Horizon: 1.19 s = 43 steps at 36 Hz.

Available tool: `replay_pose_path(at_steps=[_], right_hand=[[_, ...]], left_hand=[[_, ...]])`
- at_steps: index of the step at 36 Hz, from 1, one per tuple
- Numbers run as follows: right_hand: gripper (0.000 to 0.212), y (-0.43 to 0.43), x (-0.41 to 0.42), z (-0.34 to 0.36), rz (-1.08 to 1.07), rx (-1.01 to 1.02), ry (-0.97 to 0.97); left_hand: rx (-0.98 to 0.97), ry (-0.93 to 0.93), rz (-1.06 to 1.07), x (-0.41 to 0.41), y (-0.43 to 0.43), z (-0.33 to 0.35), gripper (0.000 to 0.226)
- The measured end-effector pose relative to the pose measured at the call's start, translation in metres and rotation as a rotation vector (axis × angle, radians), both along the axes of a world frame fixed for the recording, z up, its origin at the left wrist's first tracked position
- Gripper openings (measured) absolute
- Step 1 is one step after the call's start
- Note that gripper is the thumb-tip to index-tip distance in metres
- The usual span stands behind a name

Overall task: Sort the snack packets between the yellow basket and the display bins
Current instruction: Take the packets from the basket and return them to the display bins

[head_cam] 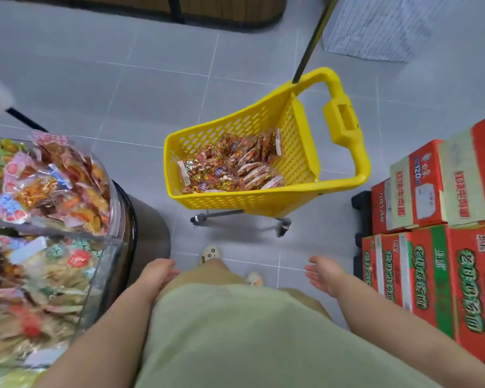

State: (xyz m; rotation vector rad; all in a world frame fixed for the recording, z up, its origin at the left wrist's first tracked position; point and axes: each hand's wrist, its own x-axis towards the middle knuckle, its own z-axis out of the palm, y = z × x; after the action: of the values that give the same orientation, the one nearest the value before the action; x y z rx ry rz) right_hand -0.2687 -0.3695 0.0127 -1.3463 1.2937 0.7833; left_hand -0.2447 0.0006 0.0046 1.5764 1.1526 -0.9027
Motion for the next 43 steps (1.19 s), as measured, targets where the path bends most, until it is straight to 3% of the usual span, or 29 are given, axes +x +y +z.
replay_pose_path(at_steps=[5, 11, 14, 16, 25, 28, 32, 37, 43], right_hand=[[0.014, 0.003, 0.03, -0.004, 0.008, 0.037, 0.063], [0.01, 0.017, 0.111, 0.008, 0.032, 0.015, -0.031], [0.019, 0.029, 0.154, 0.02, 0.035, 0.006, -0.08], [0.014, 0.037, 0.182, 0.025, 0.03, 0.002, -0.109], [0.013, 0.078, 0.273, 0.01, 0.063, 0.008, -0.075], [0.008, 0.093, 0.287, -0.004, 0.085, 0.04, -0.033], [0.013, 0.109, 0.301, -0.034, 0.141, 0.099, 0.038], [0.014, 0.126, 0.316, -0.083, 0.199, 0.076, 0.133], [0.027, 0.151, 0.331, -0.128, 0.306, -0.004, 0.219]], left_hand=[[0.031, 0.011, -0.014, 0.033, 0.001, 0.002, 0.024], [0.034, 0.008, -0.081, 0.106, 0.006, -0.004, 0.029], [0.043, -0.023, -0.121, 0.151, 0.01, -0.001, 0.018], [0.055, -0.056, -0.152, 0.183, 0.012, 0.001, 0.011], [0.14, -0.14, -0.349, 0.296, 0.027, -0.011, 0.013], [0.231, -0.138, -0.395, 0.311, 0.033, -0.019, 0.015], [0.216, -0.054, -0.362, 0.314, 0.037, -0.045, 0.053], [0.113, -0.088, -0.332, 0.313, 0.034, -0.096, 0.032], [0.326, -0.168, -0.165, 0.311, 0.026, -0.138, 0.044]])
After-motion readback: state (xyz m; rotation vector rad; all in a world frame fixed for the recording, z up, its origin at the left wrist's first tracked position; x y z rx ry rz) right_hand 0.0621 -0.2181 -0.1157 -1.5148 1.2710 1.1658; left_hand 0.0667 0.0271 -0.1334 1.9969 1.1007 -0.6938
